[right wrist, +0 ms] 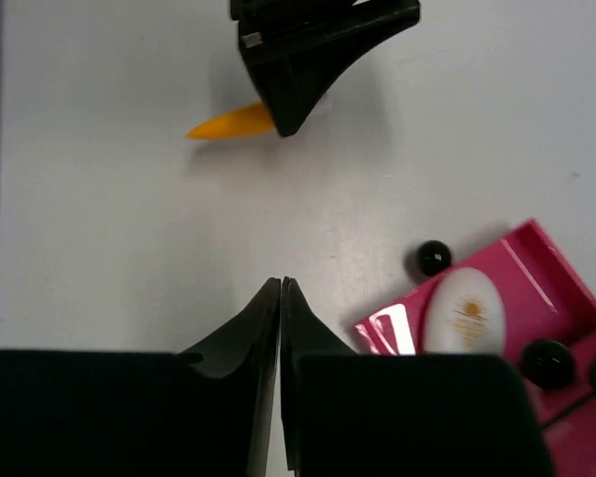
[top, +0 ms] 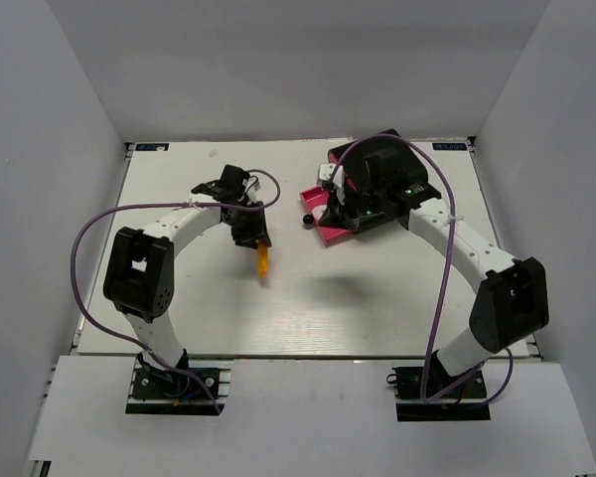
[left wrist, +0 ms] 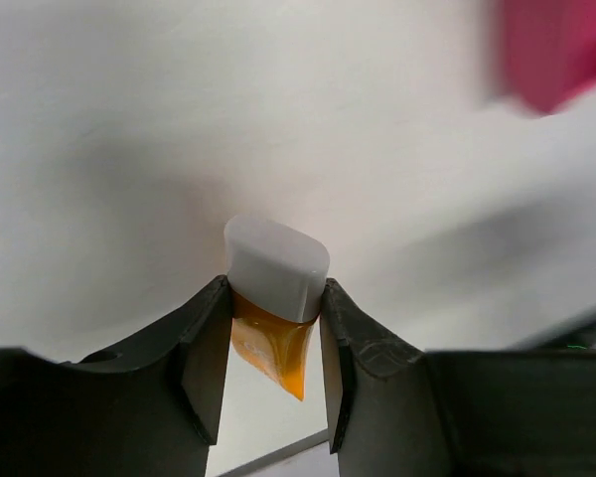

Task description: Organize the makeup

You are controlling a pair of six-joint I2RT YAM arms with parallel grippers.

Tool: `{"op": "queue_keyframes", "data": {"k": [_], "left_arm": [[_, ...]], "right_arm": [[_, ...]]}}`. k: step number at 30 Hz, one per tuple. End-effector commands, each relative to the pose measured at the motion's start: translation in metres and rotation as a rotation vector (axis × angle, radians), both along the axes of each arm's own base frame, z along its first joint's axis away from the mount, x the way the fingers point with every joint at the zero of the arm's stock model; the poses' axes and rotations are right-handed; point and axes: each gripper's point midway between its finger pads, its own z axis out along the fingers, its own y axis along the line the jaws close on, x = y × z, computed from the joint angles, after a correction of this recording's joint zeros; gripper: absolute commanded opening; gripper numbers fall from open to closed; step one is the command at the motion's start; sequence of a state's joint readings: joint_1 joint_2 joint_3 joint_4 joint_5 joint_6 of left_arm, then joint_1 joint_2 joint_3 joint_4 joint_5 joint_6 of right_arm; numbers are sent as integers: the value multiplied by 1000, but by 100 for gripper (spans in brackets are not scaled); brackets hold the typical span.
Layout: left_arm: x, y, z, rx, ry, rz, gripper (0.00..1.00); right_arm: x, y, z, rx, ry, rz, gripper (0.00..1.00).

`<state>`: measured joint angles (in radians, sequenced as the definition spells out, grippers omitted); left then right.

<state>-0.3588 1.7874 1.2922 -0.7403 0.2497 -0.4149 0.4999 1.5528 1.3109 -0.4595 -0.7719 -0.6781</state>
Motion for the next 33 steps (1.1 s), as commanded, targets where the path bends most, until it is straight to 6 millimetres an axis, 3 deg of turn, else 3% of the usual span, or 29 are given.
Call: {"op": "queue_keyframes", "data": {"k": [1,2,7,9,10,12,13,14,15,16,19,23,26,29,30,33], "left_arm": [[33,-64,72,-373,-146,-14,13],[43,-76,79,-444,-171,-30,12],[67,-115,98,-659,-159,22,12],[83,-125,97,-709,-168,28,12],[90,-135,109,-748,-179,28,12],[97,-147,98,-763,-135,42,12],[110,-153,114,-794,-180,29,12],[112,-160,115,-802,-178,20,12],[118,-164,104,-805,-149,29,12],[126,-168,114,-821,-169,24,12],[134,-183,108,-824,-153,25,12],[142,-181,90,-773,-123,75,16],[143,-176,81,-727,-115,106,24],[143,-174,73,-698,-101,121,43],[142,-173,71,-692,-89,124,53],[142,-173,66,-681,-71,133,62]], "right_arm": [[37,-6,46,67,-127,-176,4],[44,-9,56,89,-154,-216,0],[77,-34,72,87,-236,-401,0],[81,-41,75,88,-248,-437,0],[84,-47,76,87,-251,-454,0],[87,-54,76,87,-250,-474,0],[85,-55,75,86,-248,-475,0],[87,-59,75,85,-246,-486,0],[87,-60,74,84,-243,-488,0],[87,-64,75,85,-246,-496,0],[87,-68,74,86,-241,-507,0],[90,-73,75,91,-239,-521,0],[93,-78,78,98,-240,-540,0],[95,-81,79,108,-235,-550,0],[97,-82,79,108,-234,-555,0],[99,-84,82,114,-237,-558,0]]}}
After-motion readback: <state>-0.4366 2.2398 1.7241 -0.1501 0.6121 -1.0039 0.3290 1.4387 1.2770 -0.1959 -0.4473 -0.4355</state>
